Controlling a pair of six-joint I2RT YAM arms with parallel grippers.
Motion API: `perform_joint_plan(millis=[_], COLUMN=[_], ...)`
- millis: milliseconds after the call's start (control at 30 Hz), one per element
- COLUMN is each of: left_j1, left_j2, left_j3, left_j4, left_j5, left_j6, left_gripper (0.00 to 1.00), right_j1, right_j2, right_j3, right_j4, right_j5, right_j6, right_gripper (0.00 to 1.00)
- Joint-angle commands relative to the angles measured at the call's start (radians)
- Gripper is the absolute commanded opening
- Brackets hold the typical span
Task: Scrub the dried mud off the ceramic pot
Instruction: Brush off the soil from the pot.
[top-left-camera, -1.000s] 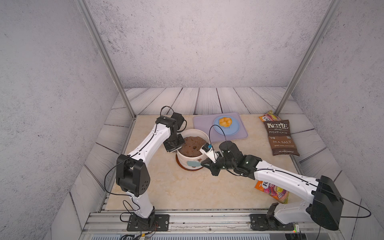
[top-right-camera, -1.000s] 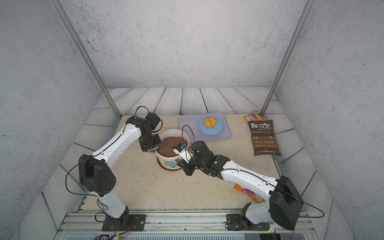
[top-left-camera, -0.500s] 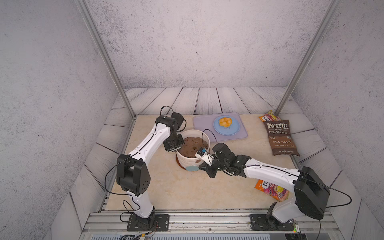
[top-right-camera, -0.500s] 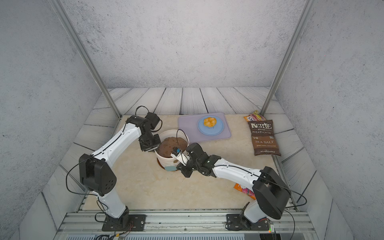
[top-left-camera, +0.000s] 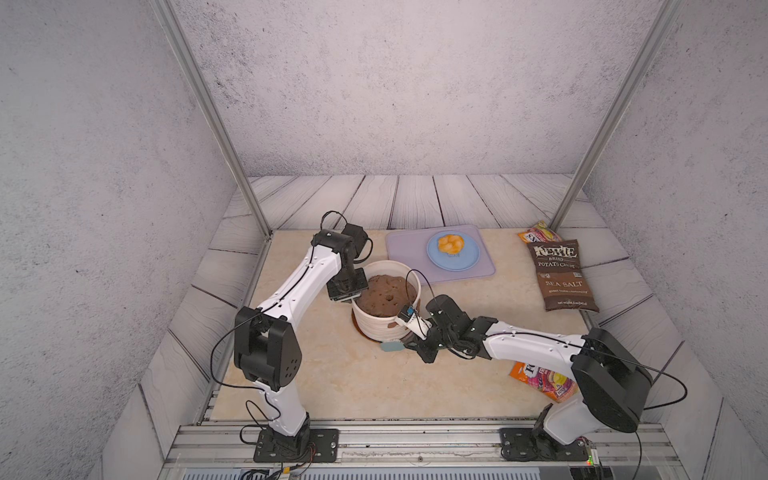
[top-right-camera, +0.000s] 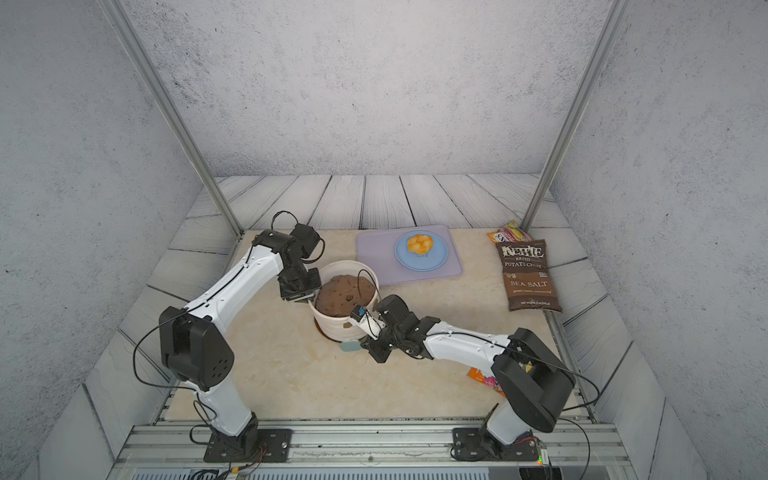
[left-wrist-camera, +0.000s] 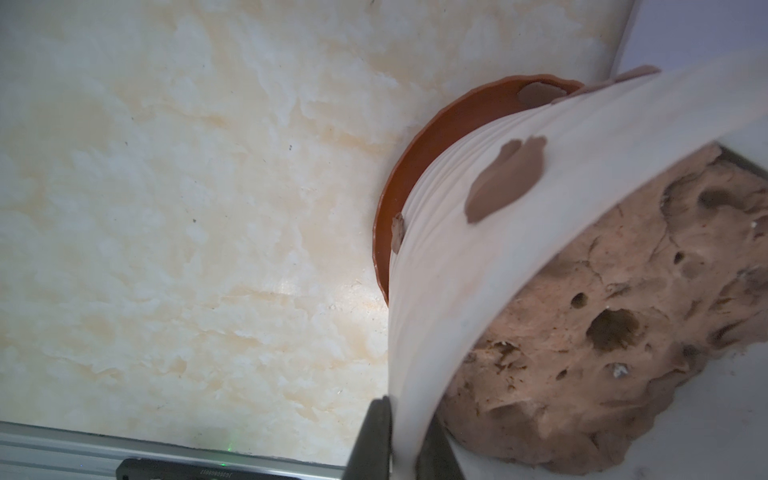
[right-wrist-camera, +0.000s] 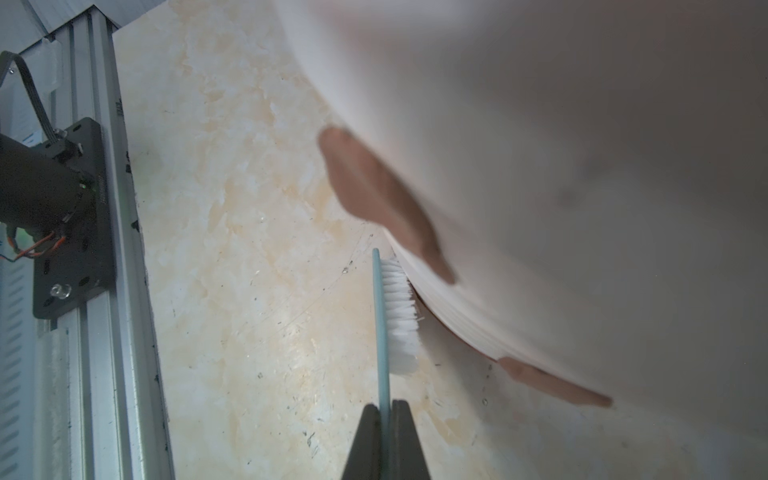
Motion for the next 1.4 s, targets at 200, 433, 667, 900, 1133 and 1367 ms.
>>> perform_joint_plan(millis=[200,433,667,900,1133,1367], left_j1=[0.019,0.019,0.019,0.019,0.019,0.019], left_j2=[0.103,0.107,0.114,0.113,0.120,0.119], left_j3=[-0.018,-0.024,-0.025,-0.024,-0.024,-0.031], left_j4=[0.021,0.033,0.040,0.038,0.039,0.043], left_j5=[-0.054,-0.083,-0.080,-0.082,-0.067,-0.067], left_j6=[0.097,0.136,0.179,0.201,0.213,0.240], left_gripper=[0.00,0.00,0.00,0.00,0.00,0.00], right_j1=[0.096,0.097,0.060,0.001,-0.034,-0.109], right_j2=[-0.182,-0.245,-0.203,-0.159,-0.126,-0.131], right_j3=[-0.026,0.054,0.181,0.223,0.214,0.141], right_j4=[-0.061,-0.138,-0.163,-0.197,-0.234,-0.195], right_j5=[-0.035,-0.006,-0.031,-0.043,-0.041,-0.046], right_j6=[0.062,0.053,0.003,-0.059,-0.118,-0.103], right_gripper=[0.00,0.00,0.00,0.00,0.00,0.00])
